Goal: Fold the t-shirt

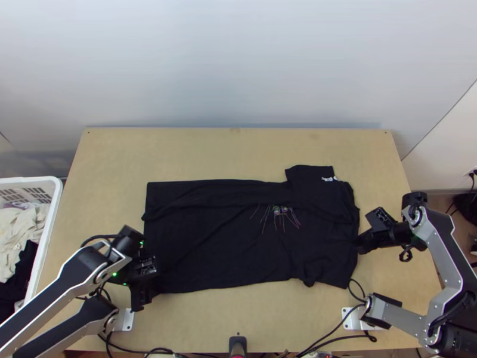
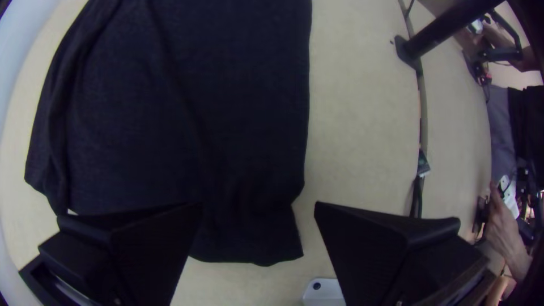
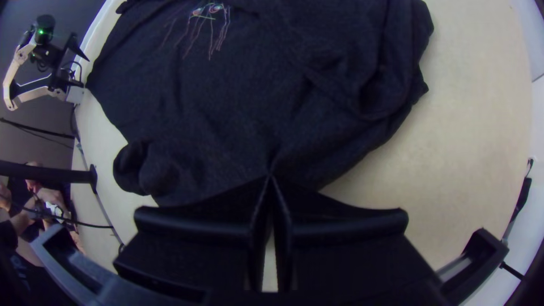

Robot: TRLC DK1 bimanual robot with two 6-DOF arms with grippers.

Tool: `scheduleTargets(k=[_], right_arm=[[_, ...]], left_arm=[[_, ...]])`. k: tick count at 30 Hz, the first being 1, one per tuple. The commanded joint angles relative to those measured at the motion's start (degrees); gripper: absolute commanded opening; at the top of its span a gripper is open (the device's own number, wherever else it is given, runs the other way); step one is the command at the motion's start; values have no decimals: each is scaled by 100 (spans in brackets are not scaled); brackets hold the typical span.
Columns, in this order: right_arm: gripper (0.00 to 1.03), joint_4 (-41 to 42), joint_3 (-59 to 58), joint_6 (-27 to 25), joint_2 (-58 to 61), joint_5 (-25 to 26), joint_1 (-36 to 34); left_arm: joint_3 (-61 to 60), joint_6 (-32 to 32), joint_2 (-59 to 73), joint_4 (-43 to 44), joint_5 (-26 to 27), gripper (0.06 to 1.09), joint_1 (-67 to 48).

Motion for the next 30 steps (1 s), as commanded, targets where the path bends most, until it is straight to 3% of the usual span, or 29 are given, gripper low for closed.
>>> scheduleTargets(k=[1, 4, 8, 11, 14, 15, 16, 23, 30], right_arm=[[3, 3, 73, 26, 14, -39, 38], [3, 11, 99, 26, 14, -39, 38], [3, 29, 99, 26, 14, -39, 38], [3, 47, 99, 43, 22, -48, 55], [3, 64, 134, 69, 31, -48, 82], [3, 64, 134, 78, 31, -48, 90], [3, 73, 134, 87, 40, -48, 90], [3, 73, 152, 166, 49, -66, 196], [3, -208, 301, 210, -101, -180, 90]], left_arm=[[-170, 80, 637, 195, -295, 103, -358], [-214, 63, 760, 406, -383, 95, -402], [-301, 28, 786, 617, -453, 69, -437], [-345, 28, 795, 784, -532, 38, -437], [-345, 89, 672, 854, -532, 28, -446], [-345, 116, 663, 863, -524, 22, -481], [-363, 107, 637, 960, -524, 9, -499], [-266, 19, 355, 951, -392, 9, -411], [516, 643, 57, 54, 522, 9, 960]])
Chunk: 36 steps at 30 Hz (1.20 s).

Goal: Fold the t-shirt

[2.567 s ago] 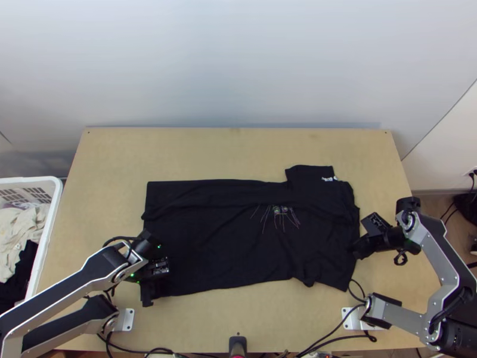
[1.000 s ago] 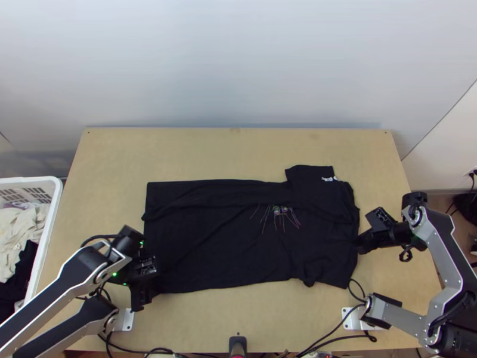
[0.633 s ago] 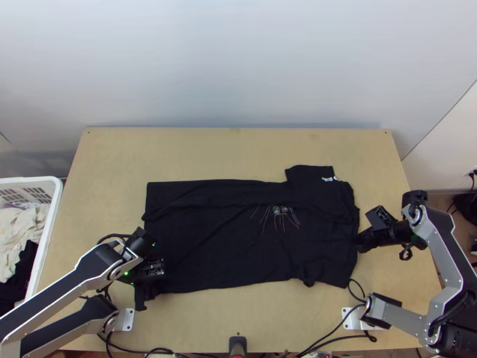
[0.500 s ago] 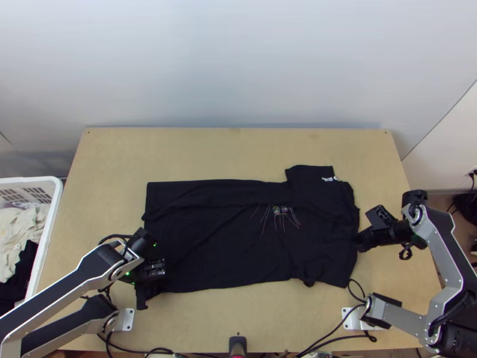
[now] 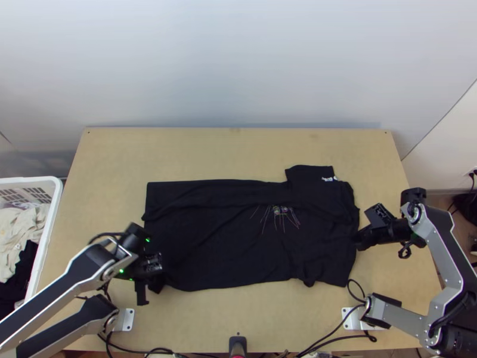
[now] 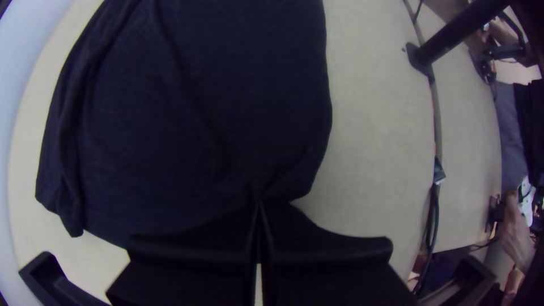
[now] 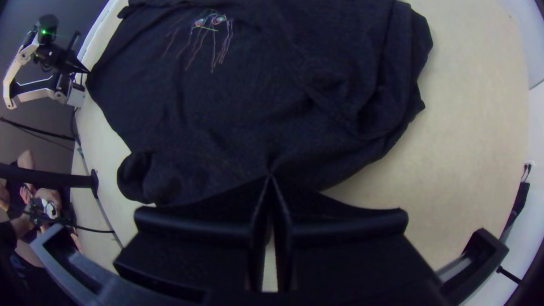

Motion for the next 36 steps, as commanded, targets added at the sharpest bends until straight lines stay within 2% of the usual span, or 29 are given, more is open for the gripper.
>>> scheduleTargets(k=[1, 4, 8, 12, 15, 18, 23, 25, 31, 36], right_arm=[[3, -283, 190, 35, -98, -235, -181], [3, -424, 384, 0, 42, -560, -454], [3, -661, 647, -17, 209, -780, -550], [3, -705, 797, -9, 446, -859, -638], [3, -705, 885, 18, 596, -877, -629], [3, -731, 1078, 79, 789, -965, -586], [3, -793, 1649, 642, 1545, -1123, -594], [3, -1109, 1983, 659, 1853, -1202, -533], [3, -1768, 3135, 967, 2538, -1826, -357], [3, -1786, 3978, 1468, 2978, -1870, -32]], left_arm=[[608, 655, -230, -610, 645, 9, 1287], [749, 1094, -115, -681, 873, 9, 2087], [1100, 1217, 192, -672, 1163, 9, 2711], [1487, 1208, 526, -628, 1436, 9, 3107], [1592, 1050, 763, -452, 1471, 9, 3124], [1856, 874, 1036, -329, 1717, 9, 3283], [2181, 734, 1396, -250, 1743, 9, 3265], [2181, 725, 1423, -241, 1761, 9, 3212], [1997, 699, 1449, -241, 1752, 9, 2993], [1821, 725, 1423, -224, 1726, 9, 2852]])
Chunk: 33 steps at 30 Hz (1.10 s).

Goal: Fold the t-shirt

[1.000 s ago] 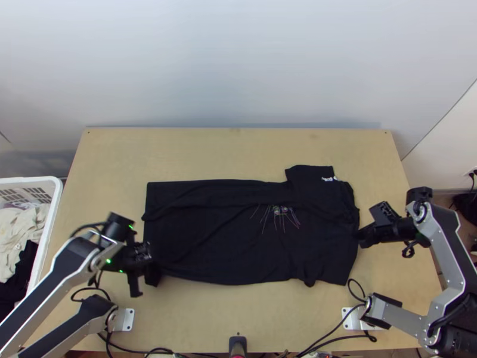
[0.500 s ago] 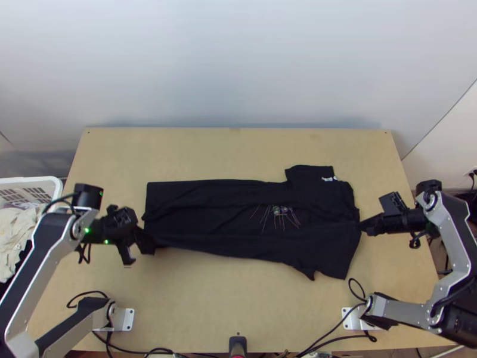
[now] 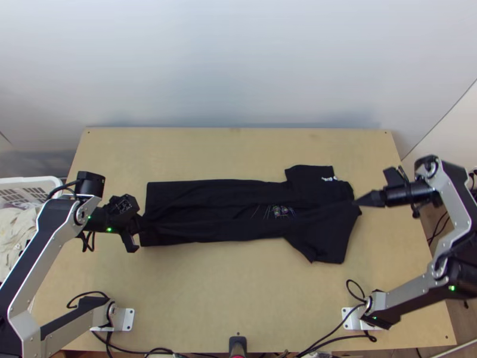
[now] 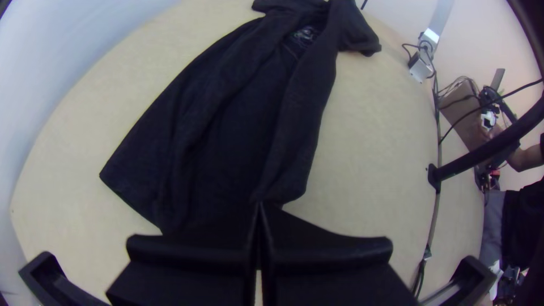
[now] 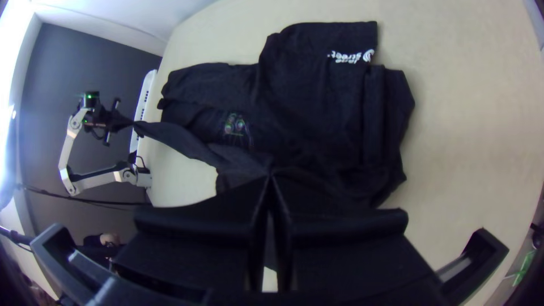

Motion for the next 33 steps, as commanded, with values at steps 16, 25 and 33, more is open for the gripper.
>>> scheduleTargets(k=[16, 25, 33], right_arm=[[3, -205, 2032, 1082, 1698, -787, 136], [3, 85, 2119, 1231, 2085, -901, 294], [3, 199, 1865, 1214, 2472, -883, 223]], left_arm=[[67, 21, 898, 746, -54, 9, 457], [120, -172, 1443, 1063, -71, 9, 378], [454, -374, 1891, 1291, -115, 10, 370]])
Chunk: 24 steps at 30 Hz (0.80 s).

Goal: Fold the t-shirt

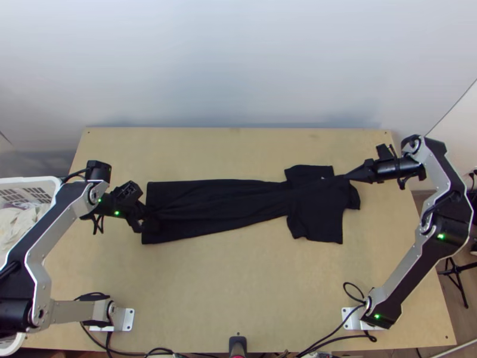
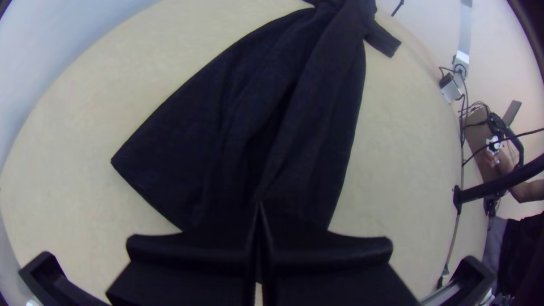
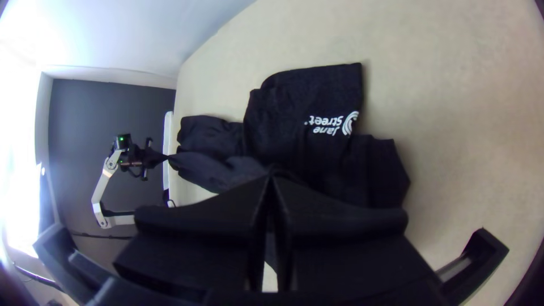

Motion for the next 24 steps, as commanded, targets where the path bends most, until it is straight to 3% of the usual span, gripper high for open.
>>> scheduleTargets(k=[1, 7, 8, 9, 12, 14, 17, 18, 24], right_arm=[[3, 184, -238, -10, 247, 8, -26], [8, 316, -203, -19, 361, 26, -96], [9, 386, -194, -19, 361, 35, -122], [12, 395, -159, -10, 361, 35, -149], [35, 395, -98, -10, 282, 52, -184], [55, 395, -71, -54, 167, 70, -193], [93, 360, -27, -256, -52, 70, -193], [99, 351, 8, -300, -114, 79, -184], [99, 228, 351, -283, -184, 79, -316]], left_arm=[[242, -138, 364, 214, -8, 10, 2], [321, -261, 460, 275, -8, 11, 55], [330, -287, 460, 293, -17, 15, 73], [347, -349, 452, 284, -17, 26, 90], [391, -402, 452, 56, -70, 104, 73], [383, -454, 416, 3, -70, 105, 38], [391, -498, 320, 12, -78, 105, 64], [426, -534, 285, 12, -78, 105, 90], [778, -841, 206, -15, -70, 105, 416]])
